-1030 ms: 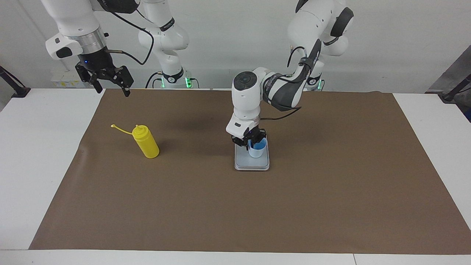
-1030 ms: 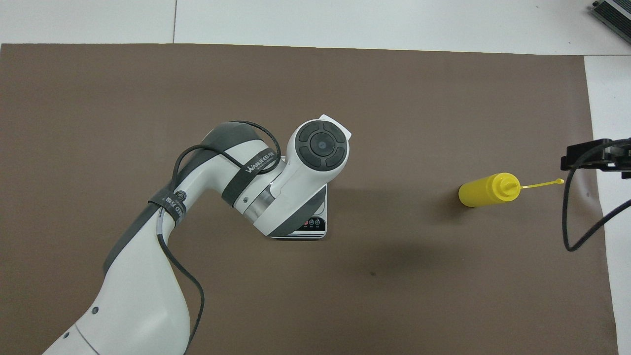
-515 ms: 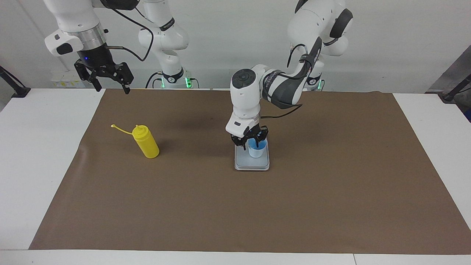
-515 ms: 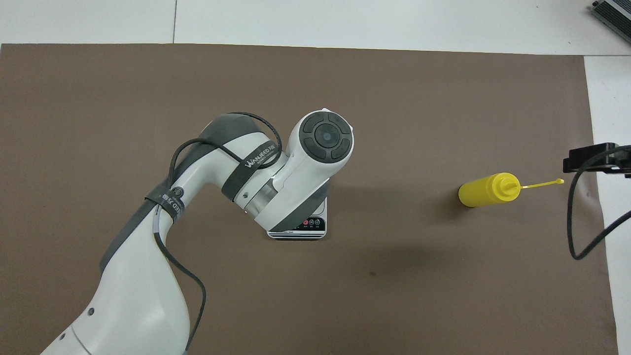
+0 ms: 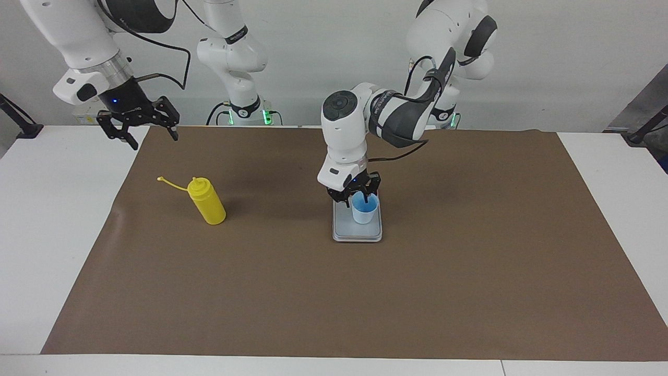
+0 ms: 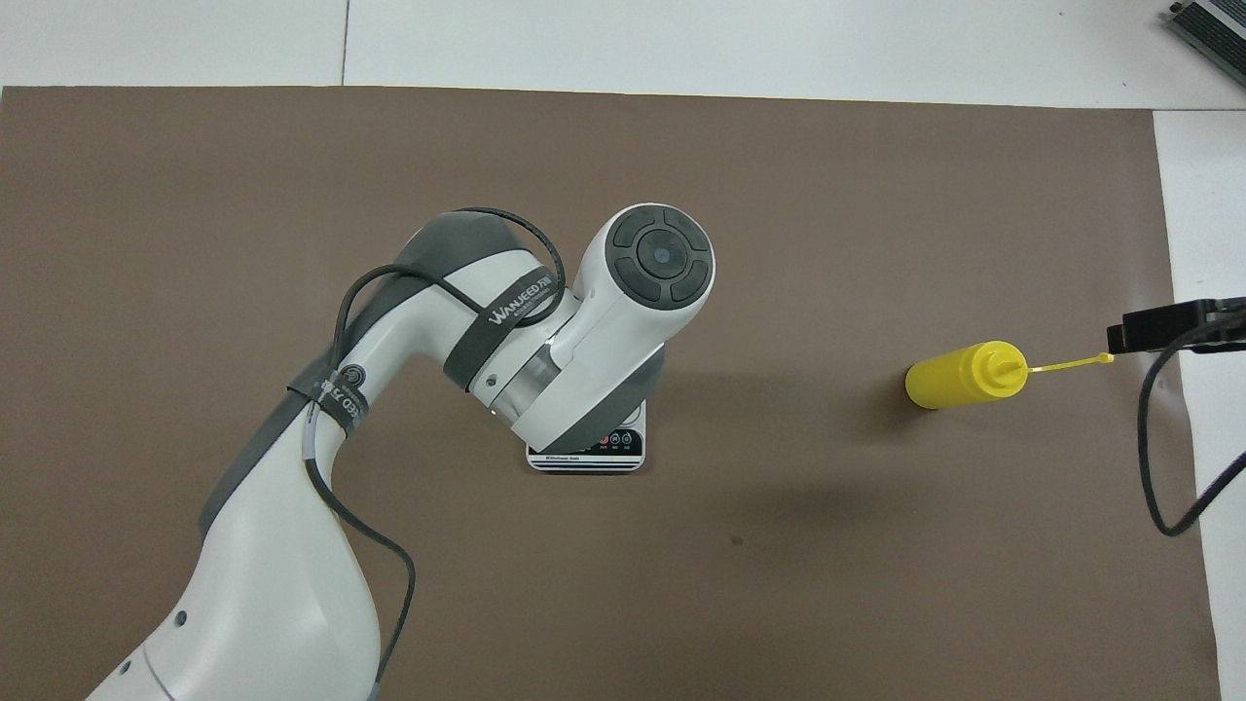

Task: Pour seasoning into cup on scale with both arms
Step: 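Open the left gripper and withdraw it from the cup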

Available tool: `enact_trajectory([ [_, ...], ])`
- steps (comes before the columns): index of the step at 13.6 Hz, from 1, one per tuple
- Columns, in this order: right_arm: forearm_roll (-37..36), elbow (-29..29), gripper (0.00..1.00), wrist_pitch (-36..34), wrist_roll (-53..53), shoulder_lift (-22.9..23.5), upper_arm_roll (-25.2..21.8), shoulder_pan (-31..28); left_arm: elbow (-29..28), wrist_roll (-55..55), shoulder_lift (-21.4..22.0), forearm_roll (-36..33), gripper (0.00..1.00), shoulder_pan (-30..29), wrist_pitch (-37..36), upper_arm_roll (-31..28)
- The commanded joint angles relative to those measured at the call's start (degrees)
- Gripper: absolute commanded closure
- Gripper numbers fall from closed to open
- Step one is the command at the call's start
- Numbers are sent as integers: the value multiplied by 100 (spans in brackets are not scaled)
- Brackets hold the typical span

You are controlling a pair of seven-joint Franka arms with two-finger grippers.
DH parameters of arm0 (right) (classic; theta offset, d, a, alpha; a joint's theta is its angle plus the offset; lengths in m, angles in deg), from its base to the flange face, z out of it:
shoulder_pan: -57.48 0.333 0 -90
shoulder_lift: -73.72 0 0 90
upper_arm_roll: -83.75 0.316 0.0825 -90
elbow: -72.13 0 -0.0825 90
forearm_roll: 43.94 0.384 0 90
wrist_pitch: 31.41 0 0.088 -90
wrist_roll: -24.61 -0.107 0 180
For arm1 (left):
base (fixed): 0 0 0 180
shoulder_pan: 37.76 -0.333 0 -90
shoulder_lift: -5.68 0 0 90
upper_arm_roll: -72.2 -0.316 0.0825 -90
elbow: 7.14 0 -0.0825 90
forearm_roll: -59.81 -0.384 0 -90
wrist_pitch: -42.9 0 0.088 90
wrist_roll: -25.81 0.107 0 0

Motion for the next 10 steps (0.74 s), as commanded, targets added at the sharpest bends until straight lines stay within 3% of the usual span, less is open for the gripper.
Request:
enact_trajectory([
  [1,385,885,0,605,1026,-497,-55,-177,526,645,129,-86,47,-264,-790,-3],
  [10,1930,2011,0,1363,4305,-647,-82,-1118,676,3896,902,-68,46,-2012,-1785,-12],
])
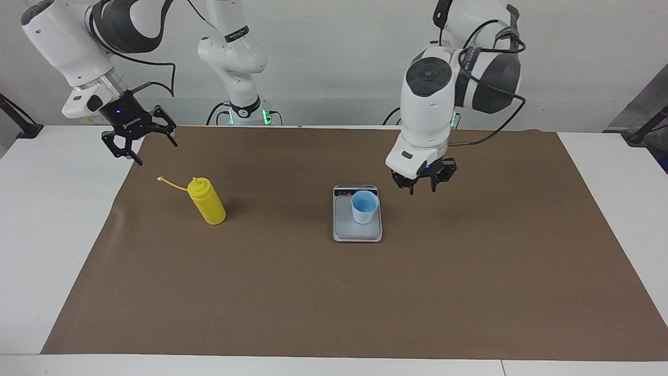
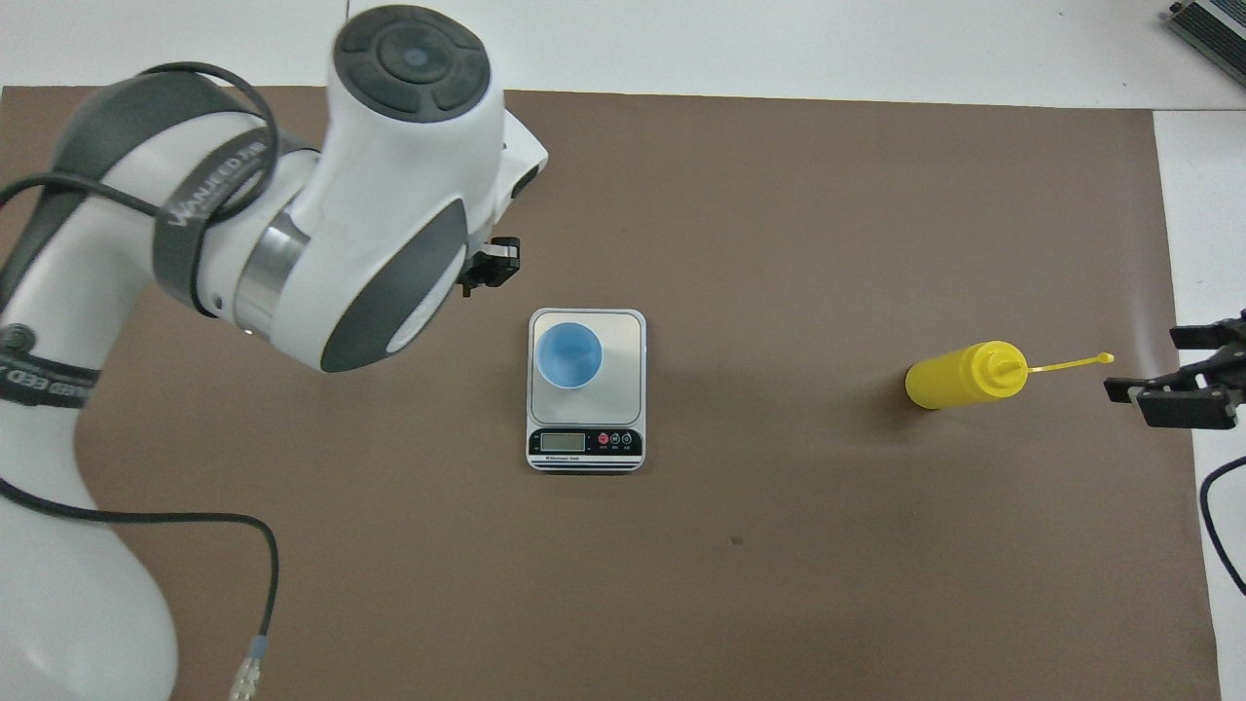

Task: Pour seasoning into cup on scale with both arms
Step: 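Open the left gripper and withdraw it from the cup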

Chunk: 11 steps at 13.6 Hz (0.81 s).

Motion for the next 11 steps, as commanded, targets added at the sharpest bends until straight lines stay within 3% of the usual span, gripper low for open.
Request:
enact_trajectory([
  [1,668,427,0,205,1006,-142,34,-320,16,837,278,-21,46,-590,-216,84],
  [4,1091,560,0,196,1798,59,34,-567,-37,1268,454,566,46,-1373,-207,93],
  [7,1566,569,0,196,2433,375,25,-673,-238,2401,700,708,45,-1945,-207,14],
  [11,2050,569,0,179,3320,841,34,-901,-957,2939,1042,709,41,-2377,117,31],
])
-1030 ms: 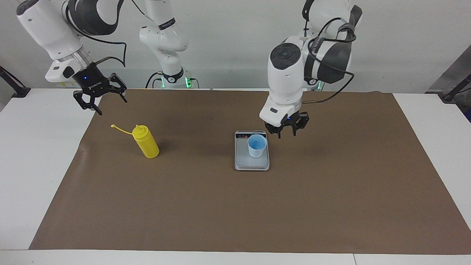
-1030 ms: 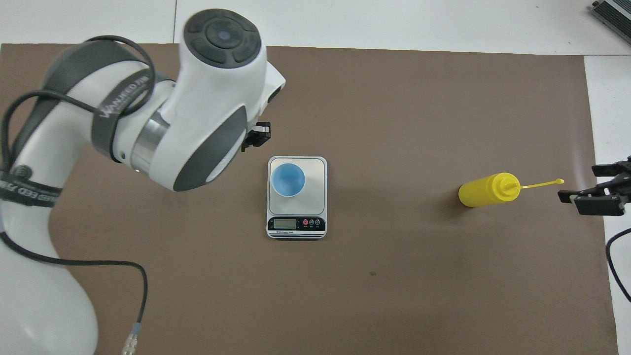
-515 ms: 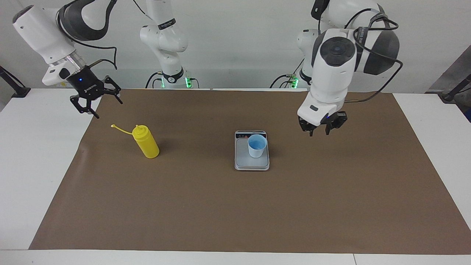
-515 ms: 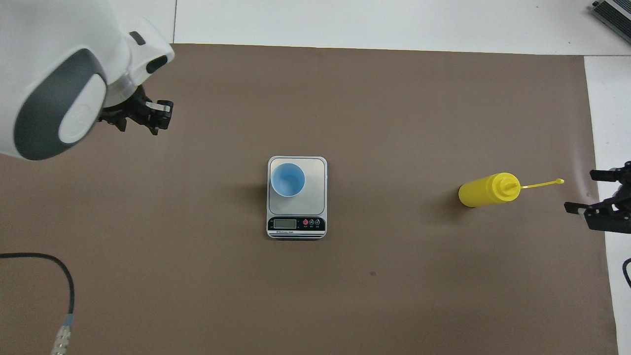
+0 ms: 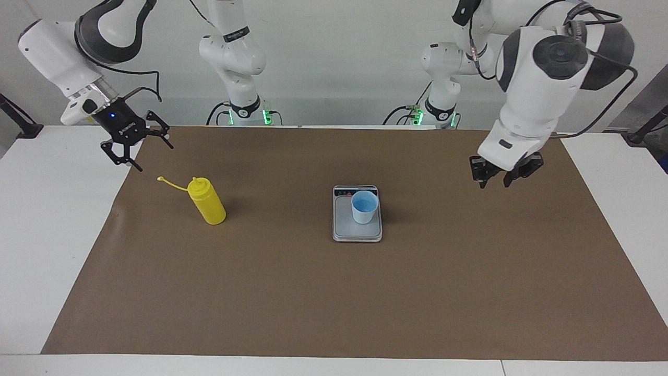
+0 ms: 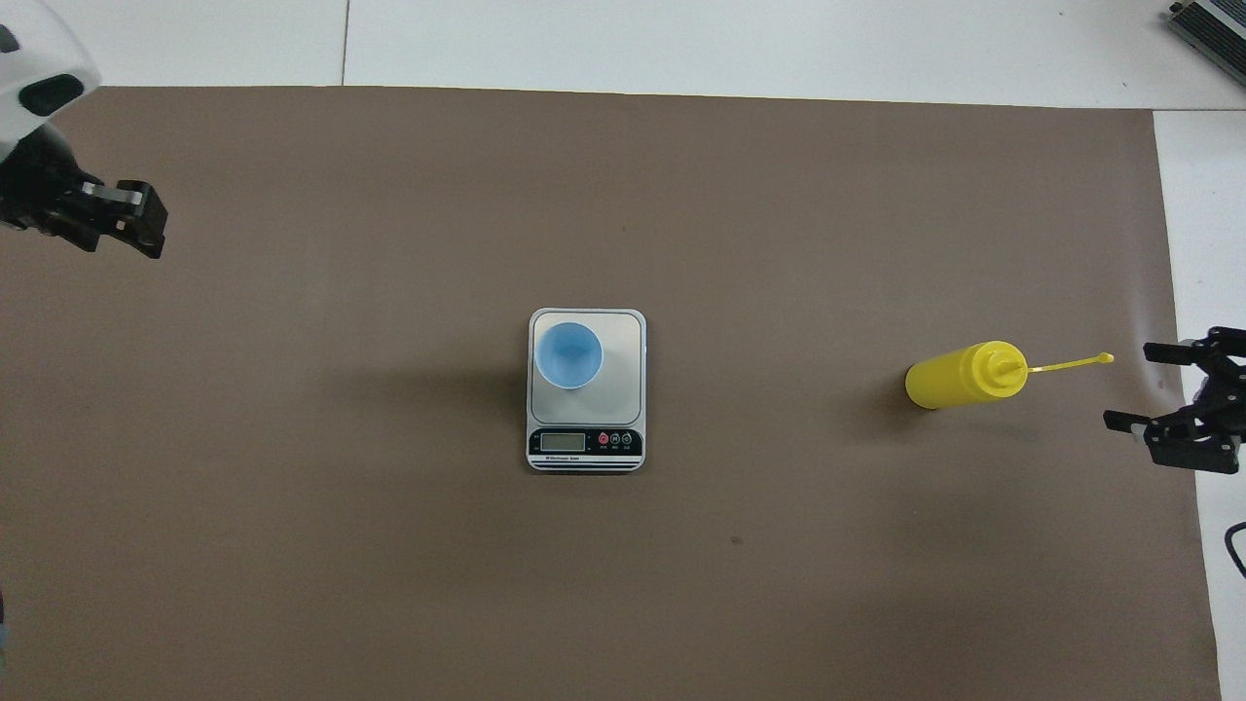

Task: Pour seasoning into cup on scale with both arms
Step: 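Reach the right gripper to the yellow squeeze bottle and grasp it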

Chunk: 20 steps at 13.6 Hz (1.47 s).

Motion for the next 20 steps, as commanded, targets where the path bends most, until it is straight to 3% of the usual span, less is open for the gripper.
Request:
enact_trajectory([
  [1,370,24,0,35,528,293,43,-177,-984,210,546,88,39,-135,452,30],
  [5,854,111,0,-45,1397,628,43,-230,-2574,131,1240,96,37,-135,1690,30],
  [7,1309,453,0,-124,1730,628,43,-300,-2972,-79,1391,184,37,-127,2070,30],
  [11,1968,508,0,-360,2442,970,43,-327,-2965,-423,1391,307,32,-39,2116,65],
  [14,2462,376,0,-625,3154,1646,43,-336,-2956,-423,1391,307,24,5,2116,82],
  [15,2506,367,0,-625,3278,1683,43,-327,-2956,-388,1391,307,9,5,2116,83],
  [16,2646,367,0,-642,3314,1692,51,-301,-2956,-371,1391,307,0,5,2107,83],
  [20,2884,419,0,-923,3578,1692,52,-213,-2816,-353,1487,307,0,32,2045,83],
])
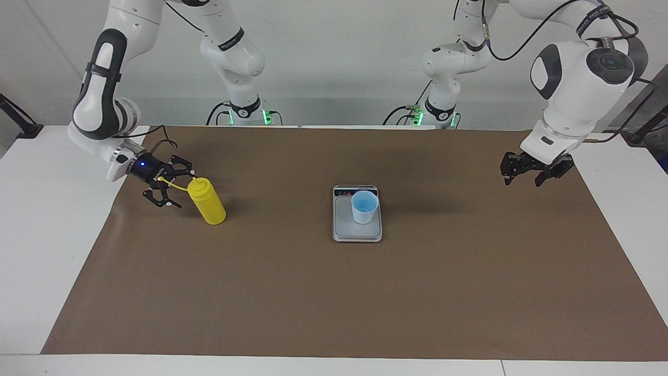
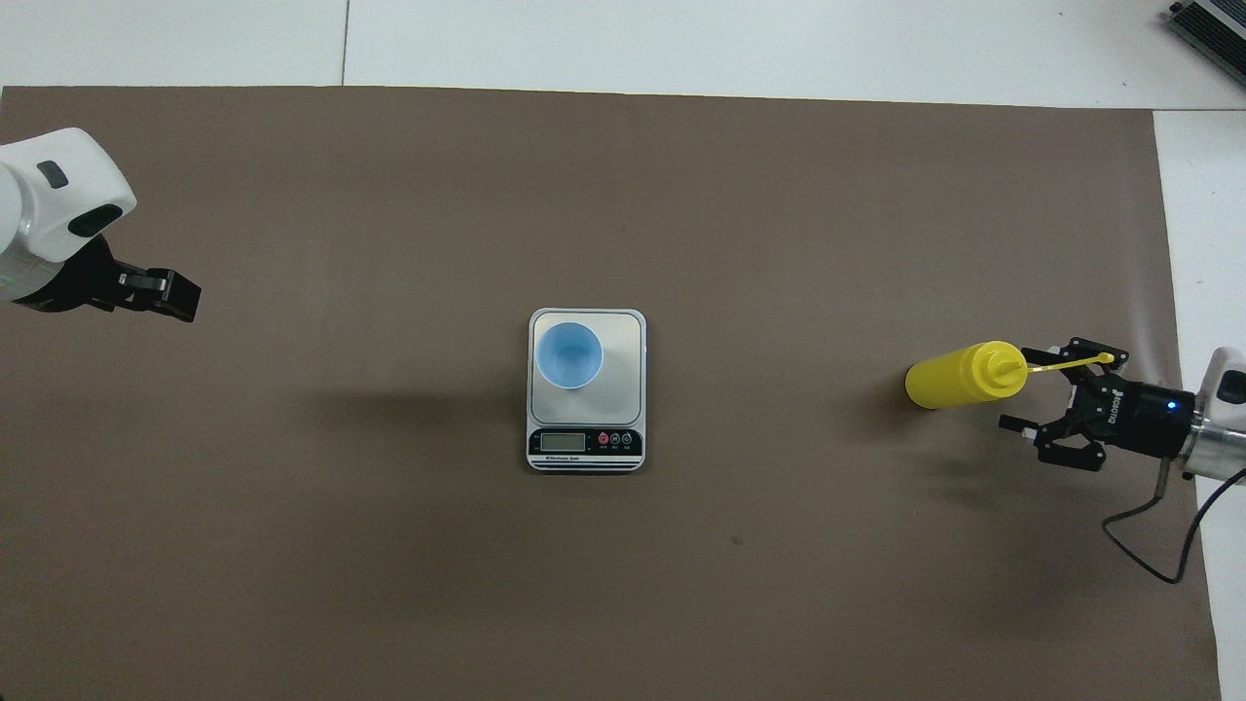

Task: Pour seasoning into cup on scale with both arms
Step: 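Reach the right gripper to the yellow squeeze bottle and grasp it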

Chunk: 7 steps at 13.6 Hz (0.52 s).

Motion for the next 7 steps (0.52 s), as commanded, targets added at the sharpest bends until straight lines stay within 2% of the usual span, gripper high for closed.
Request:
enact_trajectory([
  [1,183,16,0,-180,215,-16,33,33,-10,-1,276,83,0,44,57,-62],
  [5,270,34,0,-75,233,-8,33,165,412,-1,285,83,0,-17,-382,-106],
  [7,498,25,0,-58,233,115,33,297,422,-9,363,83,0,-44,-426,-124],
])
